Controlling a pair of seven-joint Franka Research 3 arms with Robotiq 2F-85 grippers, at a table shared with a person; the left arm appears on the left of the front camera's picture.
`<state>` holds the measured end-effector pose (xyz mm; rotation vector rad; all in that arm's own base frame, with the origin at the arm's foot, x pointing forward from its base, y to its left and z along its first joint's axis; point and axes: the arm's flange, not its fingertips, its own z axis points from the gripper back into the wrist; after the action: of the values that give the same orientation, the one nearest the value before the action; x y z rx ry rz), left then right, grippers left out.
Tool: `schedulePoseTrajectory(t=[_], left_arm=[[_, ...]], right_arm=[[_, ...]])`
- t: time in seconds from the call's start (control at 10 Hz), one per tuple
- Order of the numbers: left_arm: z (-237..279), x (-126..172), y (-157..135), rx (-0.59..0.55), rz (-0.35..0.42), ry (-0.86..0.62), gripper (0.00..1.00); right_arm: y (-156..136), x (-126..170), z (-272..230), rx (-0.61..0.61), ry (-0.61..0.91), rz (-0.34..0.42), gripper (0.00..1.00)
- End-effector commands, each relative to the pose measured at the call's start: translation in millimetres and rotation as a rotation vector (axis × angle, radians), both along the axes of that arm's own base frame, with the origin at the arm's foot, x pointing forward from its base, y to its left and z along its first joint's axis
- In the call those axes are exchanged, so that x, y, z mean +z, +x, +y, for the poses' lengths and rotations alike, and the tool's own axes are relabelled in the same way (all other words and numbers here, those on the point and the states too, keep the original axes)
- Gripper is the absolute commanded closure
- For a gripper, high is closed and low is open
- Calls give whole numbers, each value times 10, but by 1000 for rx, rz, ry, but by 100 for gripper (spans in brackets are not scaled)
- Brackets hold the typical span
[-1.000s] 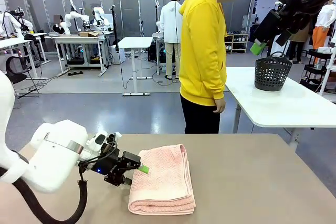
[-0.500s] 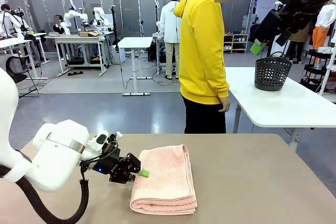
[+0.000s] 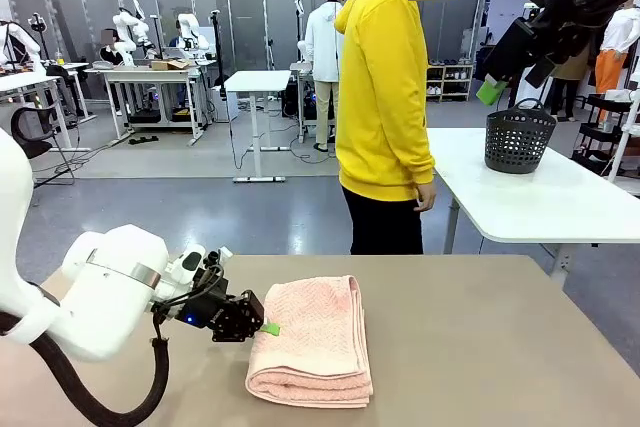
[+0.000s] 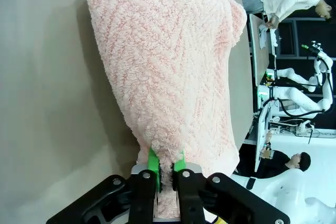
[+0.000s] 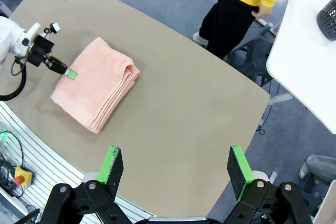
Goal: Fold the towel.
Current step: Pick up the 100 cm Hotel Towel and place it on the left side of the table.
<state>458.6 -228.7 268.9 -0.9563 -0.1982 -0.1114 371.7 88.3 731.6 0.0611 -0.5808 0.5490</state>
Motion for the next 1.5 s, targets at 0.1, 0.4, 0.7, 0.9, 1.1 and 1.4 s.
schedulePoseTrajectory(t=[0.1,0.4,0.7,0.9,1.1,1.4], left_arm=[[250,267,71,20,-26,-28,100],[1099,769,81,25,-69,-23,100],[2170,820,217,6,-62,115,100],[2841,858,260,-34,-51,190,100],[3351,803,270,-19,3,272,100],[3925,654,240,-54,33,404,100]], right_arm=[[-5,11,-9,-1,-2,6,0],[-5,11,-9,-1,-2,6,0],[-5,11,-9,-1,-2,6,0],[-5,11,-9,-1,-2,6,0],[-5,11,-9,-1,-2,6,0],[-5,11,-9,-1,-2,6,0]])
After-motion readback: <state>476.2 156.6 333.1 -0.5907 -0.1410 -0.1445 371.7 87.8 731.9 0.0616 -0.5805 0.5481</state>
